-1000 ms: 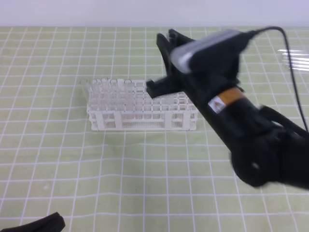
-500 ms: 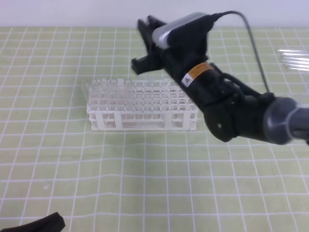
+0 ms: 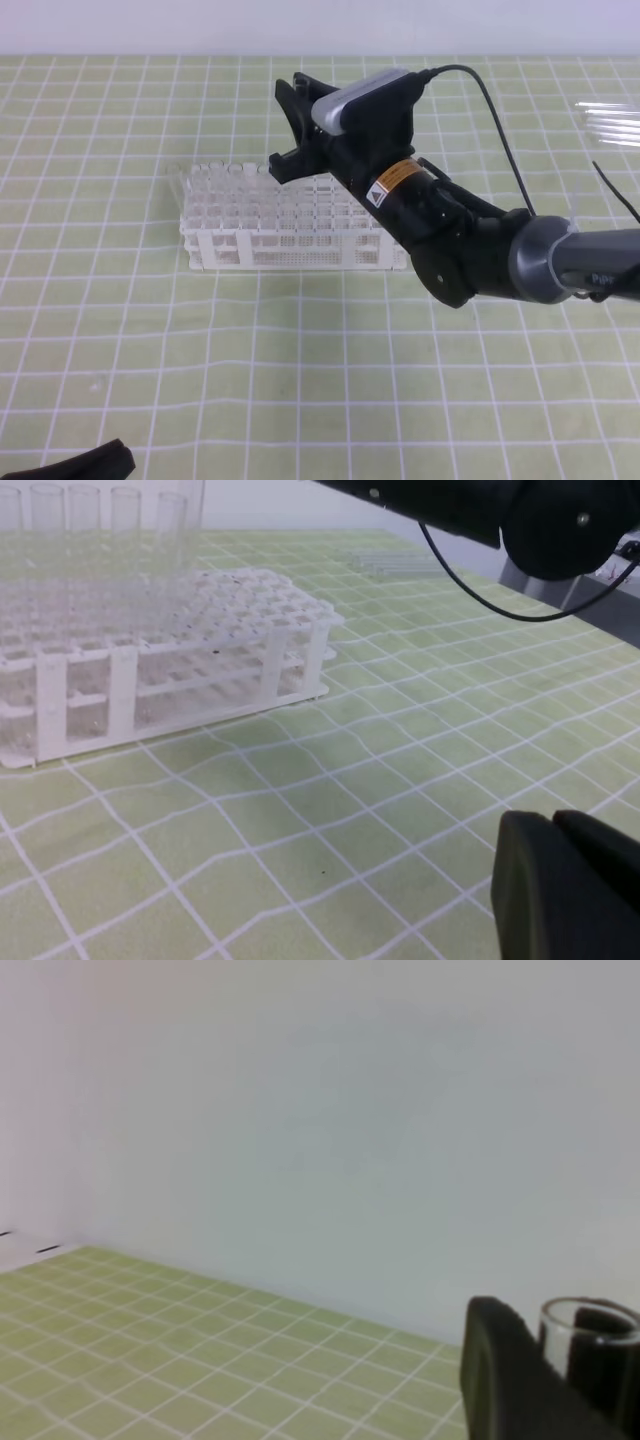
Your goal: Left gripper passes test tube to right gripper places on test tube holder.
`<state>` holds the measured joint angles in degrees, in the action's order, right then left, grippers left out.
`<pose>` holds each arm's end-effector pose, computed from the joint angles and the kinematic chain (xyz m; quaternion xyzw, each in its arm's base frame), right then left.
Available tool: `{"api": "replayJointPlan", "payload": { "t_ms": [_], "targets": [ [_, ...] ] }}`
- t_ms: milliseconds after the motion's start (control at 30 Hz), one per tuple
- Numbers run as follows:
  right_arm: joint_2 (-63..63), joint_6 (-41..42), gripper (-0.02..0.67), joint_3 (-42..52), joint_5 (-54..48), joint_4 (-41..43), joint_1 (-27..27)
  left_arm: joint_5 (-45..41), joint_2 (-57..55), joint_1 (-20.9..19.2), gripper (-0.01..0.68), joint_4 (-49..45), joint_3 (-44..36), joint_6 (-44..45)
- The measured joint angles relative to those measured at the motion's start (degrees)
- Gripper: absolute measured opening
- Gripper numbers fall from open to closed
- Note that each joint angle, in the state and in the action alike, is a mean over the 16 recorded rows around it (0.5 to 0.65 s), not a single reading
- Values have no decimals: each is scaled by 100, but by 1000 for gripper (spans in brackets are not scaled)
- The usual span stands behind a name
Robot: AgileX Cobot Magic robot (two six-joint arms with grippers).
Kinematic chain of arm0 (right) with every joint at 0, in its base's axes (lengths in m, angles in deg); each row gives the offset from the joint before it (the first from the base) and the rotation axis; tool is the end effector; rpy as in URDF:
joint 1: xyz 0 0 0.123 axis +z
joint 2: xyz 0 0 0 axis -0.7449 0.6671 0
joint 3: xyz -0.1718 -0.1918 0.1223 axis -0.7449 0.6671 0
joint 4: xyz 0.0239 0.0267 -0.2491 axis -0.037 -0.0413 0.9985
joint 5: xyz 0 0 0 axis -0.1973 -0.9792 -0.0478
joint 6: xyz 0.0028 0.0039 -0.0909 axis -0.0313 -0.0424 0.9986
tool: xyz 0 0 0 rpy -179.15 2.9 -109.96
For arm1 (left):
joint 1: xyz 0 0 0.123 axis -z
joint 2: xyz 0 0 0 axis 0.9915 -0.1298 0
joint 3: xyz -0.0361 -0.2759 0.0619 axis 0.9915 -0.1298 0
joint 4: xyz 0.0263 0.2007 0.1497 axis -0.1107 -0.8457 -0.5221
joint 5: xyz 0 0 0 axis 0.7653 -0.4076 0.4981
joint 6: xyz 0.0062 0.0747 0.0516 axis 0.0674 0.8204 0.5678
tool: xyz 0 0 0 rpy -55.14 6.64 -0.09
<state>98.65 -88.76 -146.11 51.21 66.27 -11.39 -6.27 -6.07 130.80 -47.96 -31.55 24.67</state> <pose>0.3606 0.2797 0.2349 -0.2169 0.5959 0.2903 0.7166 0.0482 -0.0529 0.1955 0.2592 0.7117 -0.3038 0.5779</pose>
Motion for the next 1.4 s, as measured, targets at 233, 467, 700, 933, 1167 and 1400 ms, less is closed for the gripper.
{"api": "replayJointPlan", "payload": {
  "t_ms": [233, 467, 700, 933, 1167, 1400],
  "targets": [
    [79, -149, 99, 0, 44, 246, -29, 10, -4, -1, -2, -2, -9, 0],
    [126, -202, 99, -2, 31, 393, -30, 15, -9, -1, -2, -3, -17, 0],
    [175, -270, 99, -8, 35, 455, -30, 5, -7, -1, -2, -2, -9, 0],
    [170, -316, 99, -13, 56, 516, -30, 21, -13, -2, -2, -4, -22, 0],
    [14, -344, 99, -14, 1, 617, -30, 41, -22, -3, -2, -8, -39, 0],
    [-176, -520, 99, 59, -116, 852, -28, 41, -22, -3, -2, -8, -39, 0]
  ]
}}
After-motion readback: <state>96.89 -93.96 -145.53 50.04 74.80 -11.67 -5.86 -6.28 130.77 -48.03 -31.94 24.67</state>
